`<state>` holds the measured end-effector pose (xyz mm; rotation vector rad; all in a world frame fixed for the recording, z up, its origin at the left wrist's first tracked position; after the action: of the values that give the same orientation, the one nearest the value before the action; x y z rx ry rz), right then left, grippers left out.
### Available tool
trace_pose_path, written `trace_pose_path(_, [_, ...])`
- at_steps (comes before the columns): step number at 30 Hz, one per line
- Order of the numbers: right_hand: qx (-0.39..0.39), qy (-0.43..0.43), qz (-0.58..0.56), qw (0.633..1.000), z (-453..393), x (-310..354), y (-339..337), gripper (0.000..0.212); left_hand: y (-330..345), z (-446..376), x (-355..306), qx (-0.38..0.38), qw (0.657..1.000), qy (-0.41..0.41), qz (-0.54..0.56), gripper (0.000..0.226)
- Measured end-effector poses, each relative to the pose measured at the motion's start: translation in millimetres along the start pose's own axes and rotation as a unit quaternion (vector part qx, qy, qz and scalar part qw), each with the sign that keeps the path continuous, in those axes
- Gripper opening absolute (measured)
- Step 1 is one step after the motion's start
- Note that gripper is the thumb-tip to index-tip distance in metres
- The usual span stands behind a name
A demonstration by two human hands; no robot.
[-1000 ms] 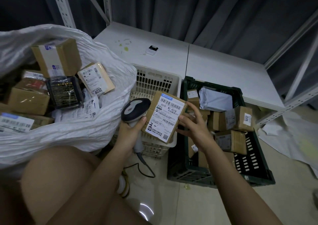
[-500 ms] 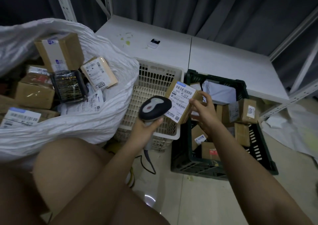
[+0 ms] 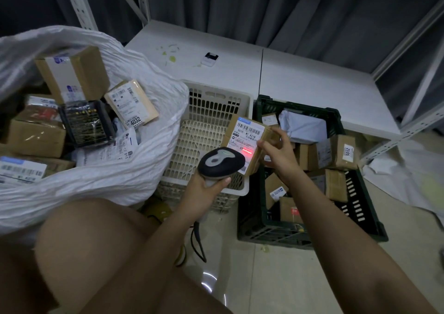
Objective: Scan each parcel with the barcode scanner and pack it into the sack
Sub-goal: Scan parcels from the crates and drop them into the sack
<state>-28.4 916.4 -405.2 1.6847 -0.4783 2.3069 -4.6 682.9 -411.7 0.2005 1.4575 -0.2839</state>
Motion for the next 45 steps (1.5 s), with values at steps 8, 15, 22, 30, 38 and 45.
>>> trace_pose_path(8, [0.009,-0.009,0.01,1.0,0.4,4.7,1.3,0.051,1.4,0.0,5.2,0.009,1.0,-0.021,0.002,0.068])
trace_pose_path(15, [0.007,-0.016,0.017,1.0,1.1,8.9,-0.5,0.055,-1.5,1.1,2.5,-0.01,0.999,-0.026,0.016,0.058])
trace_pose_path(22, [0.011,-0.03,0.006,0.999,9.5,25.0,4.4,0.054,-5.0,1.7,-5.0,-0.022,0.998,-0.013,0.05,0.052])
trace_pose_path(30, [0.035,-0.134,-0.003,0.99,35.9,109.4,42.9,0.055,-54.8,5.0,-81.3,-0.094,0.992,0.066,0.06,0.049])
trace_pose_path(38, [0.127,-0.173,-0.025,0.976,75.0,187.3,151.2,0.05,-163.3,39.0,-164.9,-0.23,0.962,0.133,0.064,0.044])
trace_pose_path(45, [0.166,-0.181,0.04,0.969,81.1,191.0,257.7,0.056,-269.8,95.5,-186.4,-0.346,0.925,0.146,0.06,0.049])
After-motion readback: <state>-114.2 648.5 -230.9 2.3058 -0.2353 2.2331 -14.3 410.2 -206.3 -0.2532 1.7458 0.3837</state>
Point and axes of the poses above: each hand's wrist, its own z-axis away from the middle knuckle, its own y-axis out of the palm, x = y × z, the point moved 9 cm from there along -z, towards the middle knuckle, and after that the axes turned 2 degrees about y, right-handed, at the moved point
